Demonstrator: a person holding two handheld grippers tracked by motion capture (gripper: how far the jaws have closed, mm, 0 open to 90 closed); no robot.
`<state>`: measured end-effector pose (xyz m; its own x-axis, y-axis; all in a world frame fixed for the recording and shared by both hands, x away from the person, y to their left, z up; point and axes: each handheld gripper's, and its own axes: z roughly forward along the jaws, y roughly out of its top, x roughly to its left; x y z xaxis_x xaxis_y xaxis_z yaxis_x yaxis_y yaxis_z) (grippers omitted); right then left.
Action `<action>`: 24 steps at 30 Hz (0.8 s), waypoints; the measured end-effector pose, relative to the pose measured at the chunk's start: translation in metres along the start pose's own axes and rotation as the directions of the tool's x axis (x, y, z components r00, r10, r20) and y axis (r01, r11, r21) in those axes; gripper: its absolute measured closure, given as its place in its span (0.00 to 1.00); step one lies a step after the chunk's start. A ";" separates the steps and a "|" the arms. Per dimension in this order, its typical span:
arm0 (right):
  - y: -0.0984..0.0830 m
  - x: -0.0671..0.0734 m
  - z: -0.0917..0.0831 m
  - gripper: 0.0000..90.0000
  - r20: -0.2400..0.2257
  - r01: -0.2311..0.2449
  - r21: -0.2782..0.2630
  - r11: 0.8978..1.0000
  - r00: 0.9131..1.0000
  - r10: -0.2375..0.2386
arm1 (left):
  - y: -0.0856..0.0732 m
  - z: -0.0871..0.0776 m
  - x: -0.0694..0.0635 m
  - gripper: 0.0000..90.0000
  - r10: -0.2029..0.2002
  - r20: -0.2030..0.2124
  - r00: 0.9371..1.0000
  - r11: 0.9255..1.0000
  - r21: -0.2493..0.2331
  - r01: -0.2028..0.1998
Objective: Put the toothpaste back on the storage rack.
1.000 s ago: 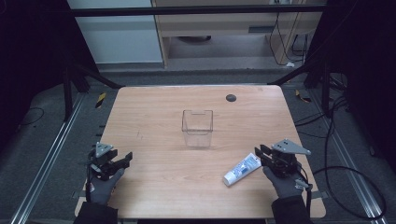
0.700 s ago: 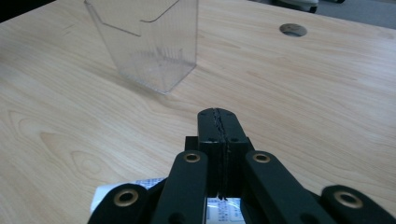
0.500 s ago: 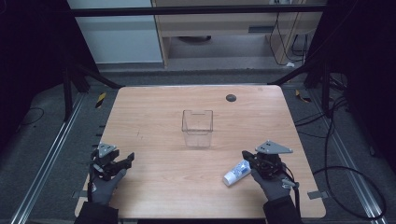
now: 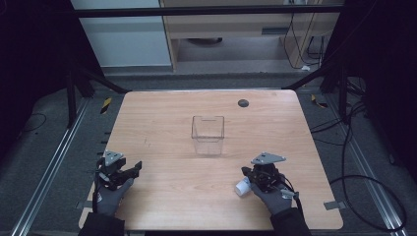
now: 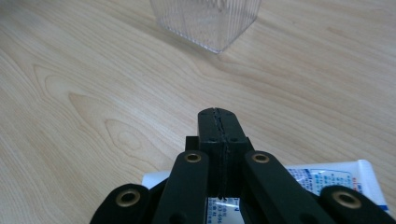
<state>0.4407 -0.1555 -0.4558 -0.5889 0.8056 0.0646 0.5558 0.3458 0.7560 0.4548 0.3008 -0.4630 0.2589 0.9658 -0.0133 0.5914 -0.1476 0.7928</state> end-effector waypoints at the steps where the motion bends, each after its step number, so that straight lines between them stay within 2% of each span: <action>1: 0.000 0.000 0.000 1.00 0.000 0.000 0.000 1.000 1.000 0.000 | 0.000 0.000 0.000 0.38 0.000 0.000 1.000 1.000 0.000 0.000; 11: -0.005 0.002 0.018 1.00 -0.012 0.017 0.084 0.996 1.000 -0.016 | 0.000 0.001 -0.001 0.38 0.005 0.000 1.000 1.000 0.004 -0.005; 24: -0.007 0.002 0.016 1.00 -0.028 0.028 0.123 0.992 0.999 -0.025 | 0.000 0.000 0.000 0.38 0.002 0.001 1.000 1.000 0.004 -0.002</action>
<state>0.4451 -0.1486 -0.4715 -0.6188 0.7830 0.0642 0.6071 0.4247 0.6716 0.4549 0.3004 -0.4633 0.2611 0.9652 -0.0120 0.5938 -0.1508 0.7904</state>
